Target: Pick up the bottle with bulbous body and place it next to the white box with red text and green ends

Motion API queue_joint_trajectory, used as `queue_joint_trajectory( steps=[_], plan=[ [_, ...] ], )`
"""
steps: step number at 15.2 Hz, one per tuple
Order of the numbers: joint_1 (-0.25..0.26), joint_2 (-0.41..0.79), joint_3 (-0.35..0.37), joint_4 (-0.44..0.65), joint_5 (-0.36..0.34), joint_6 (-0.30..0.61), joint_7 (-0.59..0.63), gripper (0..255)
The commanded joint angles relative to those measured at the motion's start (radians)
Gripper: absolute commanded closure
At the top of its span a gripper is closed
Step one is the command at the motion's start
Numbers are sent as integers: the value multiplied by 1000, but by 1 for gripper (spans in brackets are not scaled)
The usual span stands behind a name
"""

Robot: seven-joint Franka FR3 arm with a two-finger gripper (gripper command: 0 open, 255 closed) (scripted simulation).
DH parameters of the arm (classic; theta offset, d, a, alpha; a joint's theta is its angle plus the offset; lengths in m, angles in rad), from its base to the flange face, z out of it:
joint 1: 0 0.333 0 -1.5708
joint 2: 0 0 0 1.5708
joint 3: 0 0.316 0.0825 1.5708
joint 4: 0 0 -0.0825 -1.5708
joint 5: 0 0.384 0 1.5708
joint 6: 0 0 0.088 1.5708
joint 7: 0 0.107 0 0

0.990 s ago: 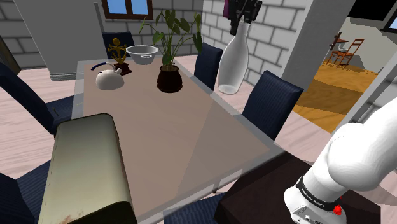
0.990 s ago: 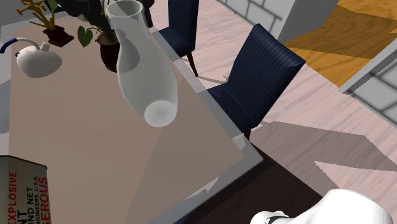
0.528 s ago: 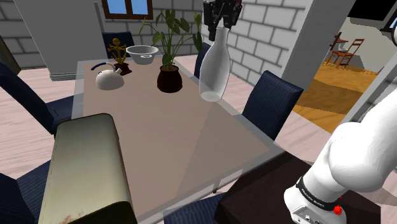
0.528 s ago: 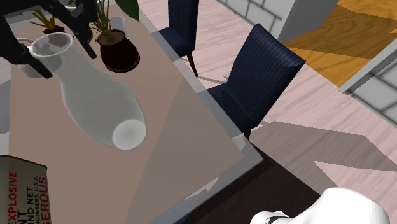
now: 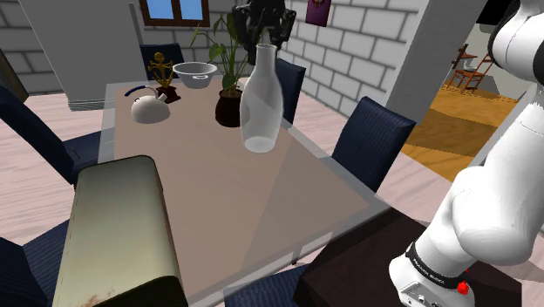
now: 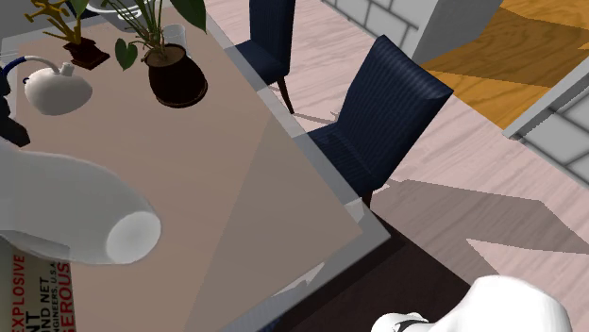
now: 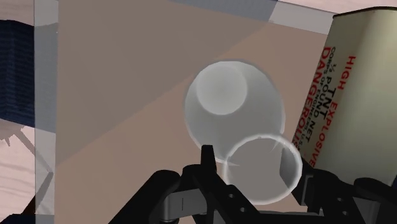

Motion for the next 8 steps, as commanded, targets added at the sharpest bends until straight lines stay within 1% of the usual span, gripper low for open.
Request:
queue_joint_trajectory(
  steps=[1, 5, 8],
  plan=[
    [29, 55, 27, 54, -17, -1, 53, 255],
    [96, 185, 69, 200, -64, -26, 145, 255],
    [164, 309, 91, 358, -112, -68, 207, 255]
  ],
)
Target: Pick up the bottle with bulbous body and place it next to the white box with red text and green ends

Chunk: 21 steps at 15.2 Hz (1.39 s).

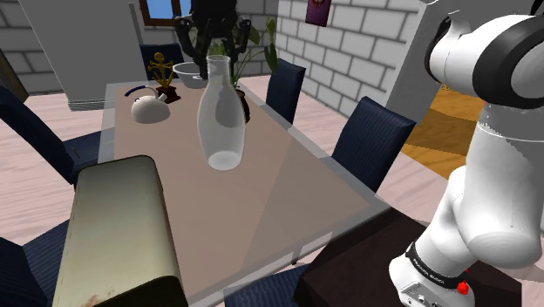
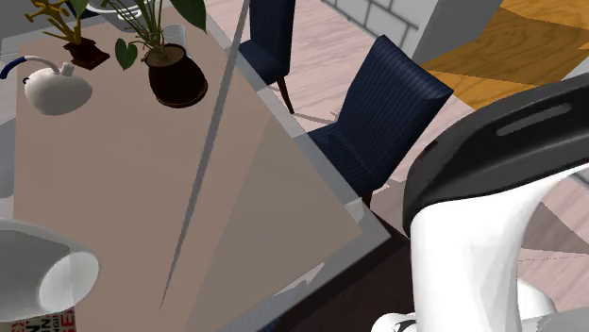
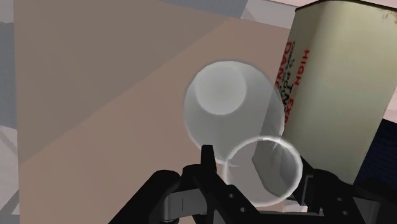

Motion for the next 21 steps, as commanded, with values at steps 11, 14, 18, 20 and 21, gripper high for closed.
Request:
queue_joint_trajectory(
  steps=[11, 14, 18, 20, 21],
  plan=[
    [11, -8, 10, -168, 2, 159, 43, 255],
    [3, -29, 9, -240, 10, 211, 42, 255],
    [-5, -51, 8, -325, 17, 275, 42, 255],
    [-8, -59, 7, -363, 20, 305, 41, 255],
    [-10, -63, 7, -382, 21, 320, 41, 255]
  ],
)
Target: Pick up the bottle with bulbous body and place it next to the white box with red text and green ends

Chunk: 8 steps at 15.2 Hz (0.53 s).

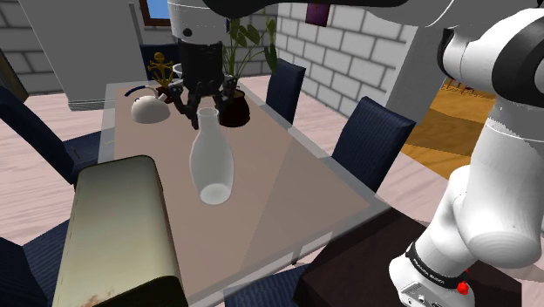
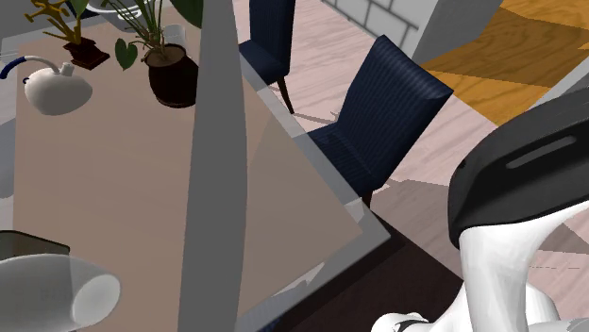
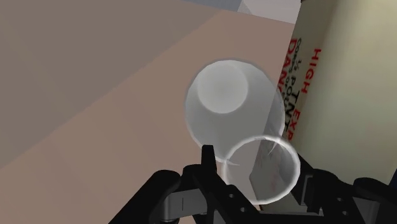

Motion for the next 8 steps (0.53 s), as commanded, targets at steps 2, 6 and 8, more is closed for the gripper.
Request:
queue_joint_trajectory(
  steps=[2, 6, 8],
  plan=[
    [-3, -9, -1, -51, 3, 44, 1, 255],
    [-7, -17, -2, -117, 5, 101, 1, 255],
    [-9, -20, -3, -147, 5, 129, 2, 255]
  ],
)
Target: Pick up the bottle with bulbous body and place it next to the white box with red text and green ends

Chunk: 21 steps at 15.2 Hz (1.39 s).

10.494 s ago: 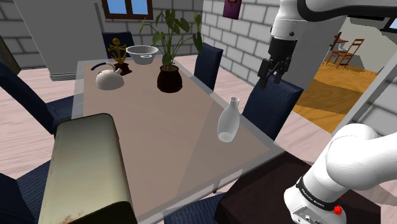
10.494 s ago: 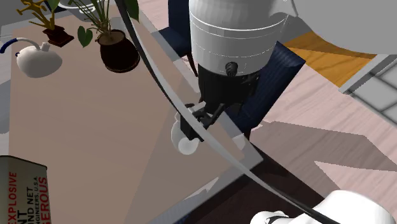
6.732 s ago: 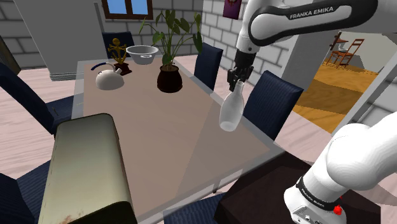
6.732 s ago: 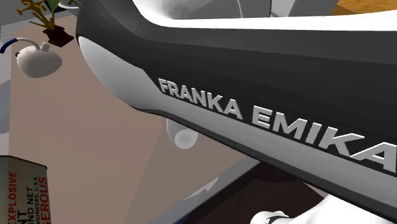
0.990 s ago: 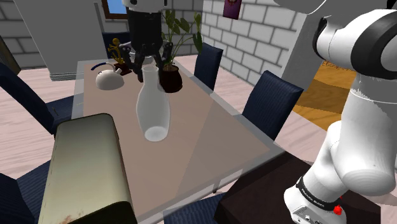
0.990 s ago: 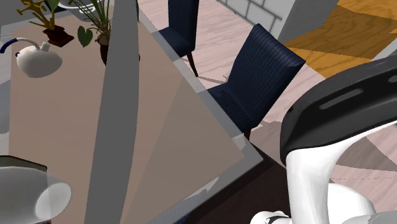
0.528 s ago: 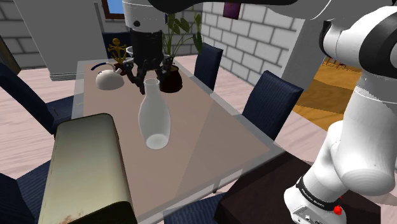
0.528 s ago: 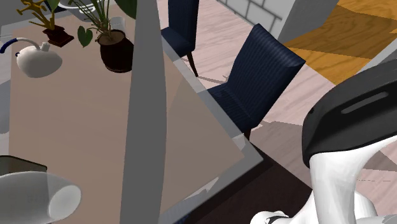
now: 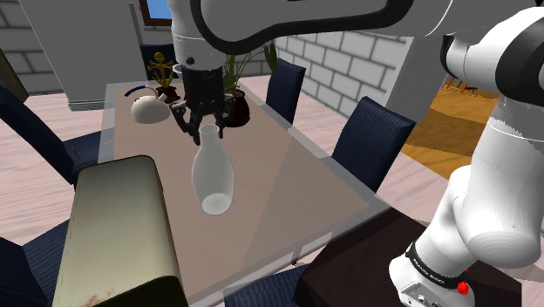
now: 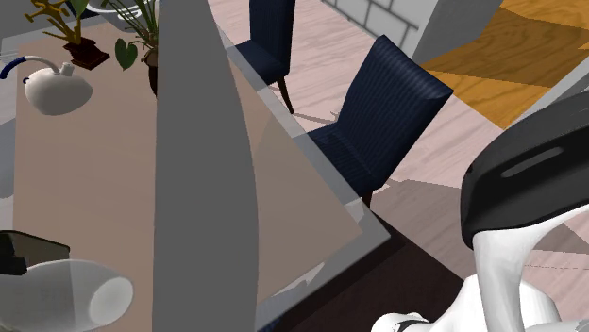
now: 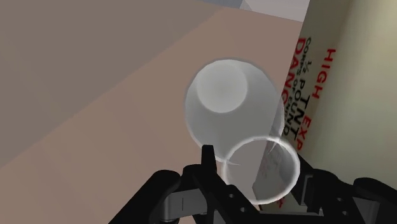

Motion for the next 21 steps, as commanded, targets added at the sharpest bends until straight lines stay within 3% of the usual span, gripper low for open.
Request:
queue_joint_trajectory(
  steps=[1, 21],
  plan=[
    [-2, -7, -1, -36, 2, 31, 0, 255],
    [-6, 21, -7, -255, -15, 276, 18, 255]
  ],
)
